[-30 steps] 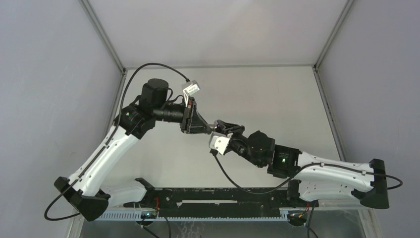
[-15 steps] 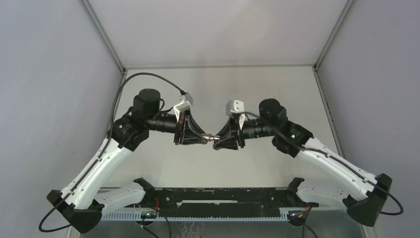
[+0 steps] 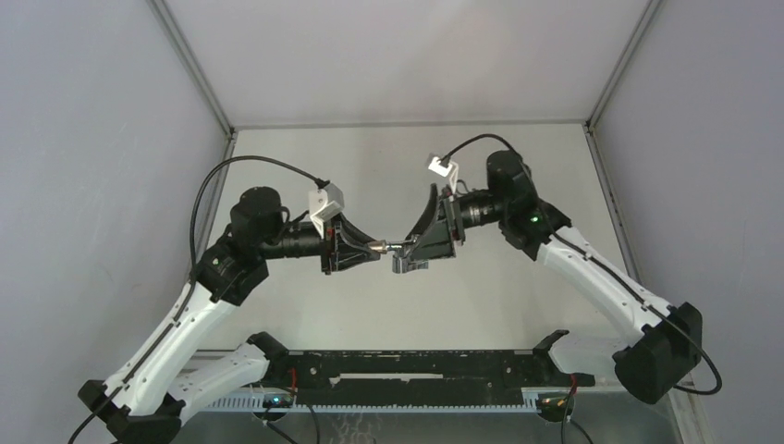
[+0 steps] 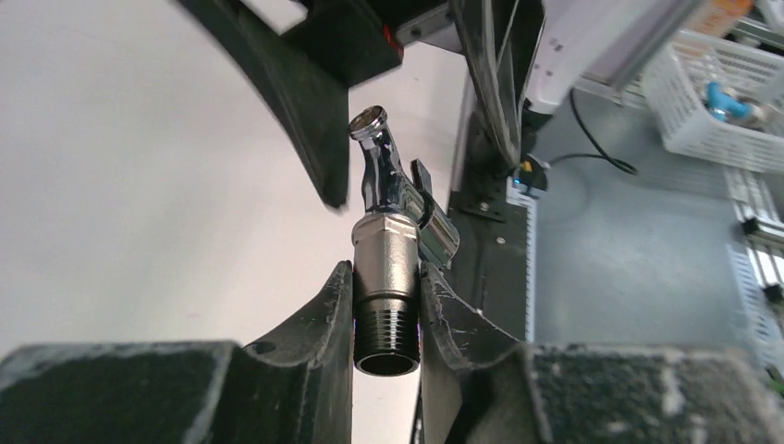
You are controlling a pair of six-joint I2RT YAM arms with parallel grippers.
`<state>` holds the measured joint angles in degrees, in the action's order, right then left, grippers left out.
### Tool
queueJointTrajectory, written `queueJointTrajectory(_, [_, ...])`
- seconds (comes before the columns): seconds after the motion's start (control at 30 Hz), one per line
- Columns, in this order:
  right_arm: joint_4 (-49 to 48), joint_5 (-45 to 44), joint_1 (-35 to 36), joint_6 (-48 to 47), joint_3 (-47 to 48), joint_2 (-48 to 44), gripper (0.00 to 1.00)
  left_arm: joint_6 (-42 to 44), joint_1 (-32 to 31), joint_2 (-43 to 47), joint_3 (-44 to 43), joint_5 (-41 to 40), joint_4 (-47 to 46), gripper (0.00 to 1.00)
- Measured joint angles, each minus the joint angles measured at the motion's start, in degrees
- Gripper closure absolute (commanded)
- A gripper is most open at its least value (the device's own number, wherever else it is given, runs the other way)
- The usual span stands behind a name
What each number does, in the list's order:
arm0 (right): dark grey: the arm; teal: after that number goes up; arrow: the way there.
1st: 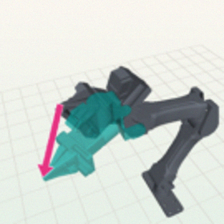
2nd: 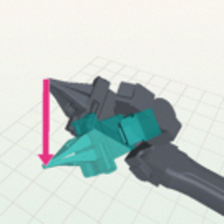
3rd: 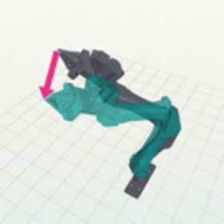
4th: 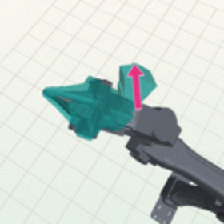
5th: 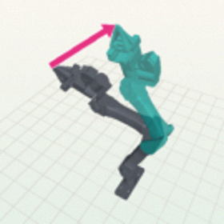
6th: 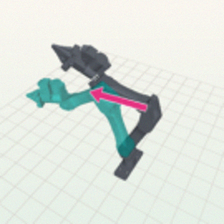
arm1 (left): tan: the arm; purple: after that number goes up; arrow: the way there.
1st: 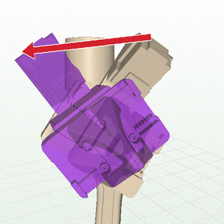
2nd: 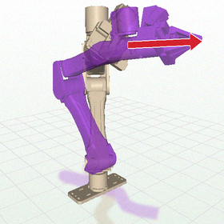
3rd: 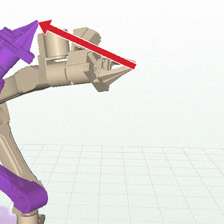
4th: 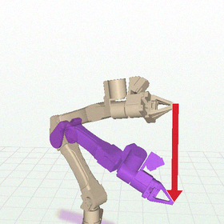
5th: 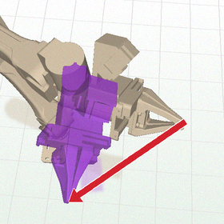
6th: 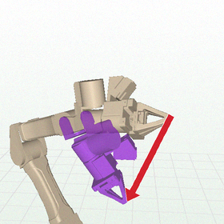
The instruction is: Install the water faucets
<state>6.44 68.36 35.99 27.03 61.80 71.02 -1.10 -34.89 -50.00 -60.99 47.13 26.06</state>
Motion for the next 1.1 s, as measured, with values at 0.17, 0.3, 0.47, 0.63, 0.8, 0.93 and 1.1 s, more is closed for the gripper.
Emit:
queueJointTrajectory(0.17, [8.59,-11.34,-7.69,-4.09,1.81,-4.94,0.0,-4.83,0.26,1.7,2.97,-5.66,-4.59,1.0])
queueJointTrajectory(0.3, [13.53,-29.4,-4.33,-12.76,1.92,-11.67,0.0,-12.46,1.92,-1.75,1.03,-7.45,-5.22,1.0])
queueJointTrajectory(0.47, [6.75,-55.82,16.11,-33.53,-4.5,-23.08,0.0,-21.59,3.37,-8.87,-5.44,-10.56,-2.36,1.0])
queueJointTrajectory(0.63, [-3.89,-72.76,27.8,-54.86,-14.78,-28.72,0.01,-30.91,6.05,-11.02,-8.57,-10.95,-0.81,1.0])
queueJointTrajectory(0.8, [-11.5,-86.58,34.34,-73.61,-15.89,-19.08,0.01,-37.03,7.26,-12.87,-10.05,-10.34,-0.39,1.0])
queueJointTrajectory(0.93, [-22.25,-95.45,37.75,-86.12,-17.66,-11.28,0.16,-37.94,7.28,-12.85,-10.05,-10.23,-0.09,1.0])
queueJointTrajectory(1.1, [-27.56,-98.92,37.88,-92.32,-18.43,-6.95,0.59,-37.73,7.63,-12.83,-10.05,-10.84,1.68,1.0])
